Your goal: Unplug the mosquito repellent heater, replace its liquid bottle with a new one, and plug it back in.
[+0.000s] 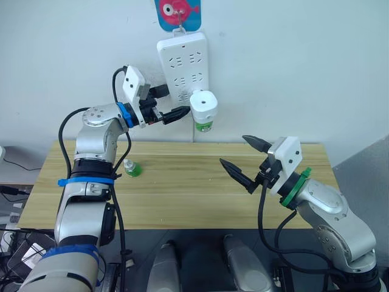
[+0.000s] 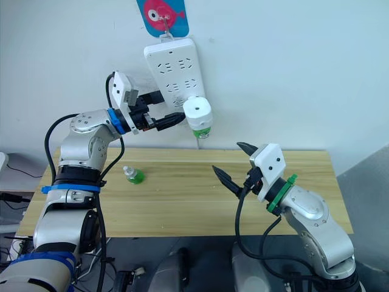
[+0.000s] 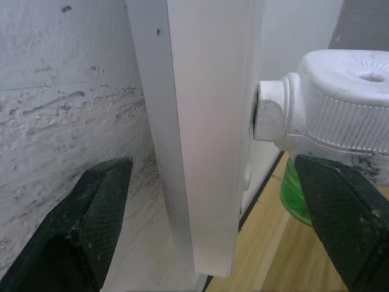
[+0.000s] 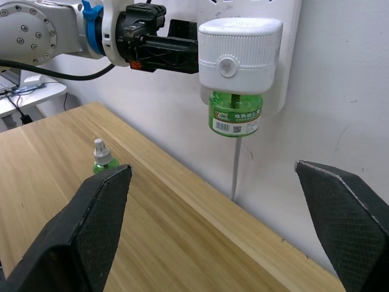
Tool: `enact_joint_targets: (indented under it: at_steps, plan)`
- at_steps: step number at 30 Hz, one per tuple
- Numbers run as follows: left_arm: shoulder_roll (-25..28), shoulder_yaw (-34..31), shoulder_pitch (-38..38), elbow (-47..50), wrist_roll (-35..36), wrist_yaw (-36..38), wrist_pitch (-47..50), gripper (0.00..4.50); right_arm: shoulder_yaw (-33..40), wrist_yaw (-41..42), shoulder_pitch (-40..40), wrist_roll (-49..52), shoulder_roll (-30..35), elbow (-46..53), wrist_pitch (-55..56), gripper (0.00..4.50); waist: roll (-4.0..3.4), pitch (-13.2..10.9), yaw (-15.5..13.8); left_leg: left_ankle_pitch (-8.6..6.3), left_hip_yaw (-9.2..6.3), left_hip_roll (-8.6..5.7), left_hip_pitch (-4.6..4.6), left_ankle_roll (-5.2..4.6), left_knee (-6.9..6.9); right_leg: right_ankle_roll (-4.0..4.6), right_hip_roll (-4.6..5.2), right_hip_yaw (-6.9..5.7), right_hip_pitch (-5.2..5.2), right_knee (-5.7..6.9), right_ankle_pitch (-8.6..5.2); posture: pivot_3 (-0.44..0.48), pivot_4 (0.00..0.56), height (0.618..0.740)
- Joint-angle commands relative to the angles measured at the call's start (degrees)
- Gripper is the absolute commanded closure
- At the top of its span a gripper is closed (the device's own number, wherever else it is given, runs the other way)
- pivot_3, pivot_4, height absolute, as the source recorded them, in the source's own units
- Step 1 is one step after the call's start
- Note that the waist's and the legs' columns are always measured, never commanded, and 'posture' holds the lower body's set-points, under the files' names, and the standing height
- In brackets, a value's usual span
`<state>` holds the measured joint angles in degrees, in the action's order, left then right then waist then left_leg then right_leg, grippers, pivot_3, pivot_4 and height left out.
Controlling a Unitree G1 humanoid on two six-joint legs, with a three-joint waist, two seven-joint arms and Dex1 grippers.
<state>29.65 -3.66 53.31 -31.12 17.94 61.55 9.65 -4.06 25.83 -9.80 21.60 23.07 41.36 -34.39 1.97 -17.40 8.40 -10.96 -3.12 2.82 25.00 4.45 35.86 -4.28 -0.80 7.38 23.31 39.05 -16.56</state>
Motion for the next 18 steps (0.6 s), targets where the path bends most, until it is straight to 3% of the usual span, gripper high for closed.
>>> enact_joint_targets:
  at_steps: [1,9,18]
  plan:
    - [0.2,-0.5,1.4,1.3,0.7,0.9,-0.2,0.59,-0.2,-0.5,-1.0,1.2,-0.7,2.7,0.6,0.0,0.0,0.0,0.0,0.0,-0.01,0.0,0.02,0.0,0.0,0.05,0.0,-0.01,0.0,0.0,0.03,-0.27,0.322,0.733]
    - [0.9,-0.4,0.5,3.1,1.0,2.3,1.8,3.02,-2.9,-6.6,-8.6,-0.9,-5.3,1.9,-4.7,0.0,-0.03,-0.1,-0.1,0.0,-0.08,0.0,0.05,0.0,0.02,0.08,0.01,-0.08,0.0,-0.01,0.05,-0.261,0.325,0.733]
    - [1.1,-0.3,-0.7,4.8,1.1,2.8,3.1,3.18,-8.0,-15.1,-18.8,-8.0,-10.2,-3.7,-9.2,0.0,-0.05,-0.1,0.0,0.0,-0.12,-0.01,0.06,0.0,0.04,0.07,0.03,-0.12,0.01,0.0,0.04,-0.262,0.324,0.733]
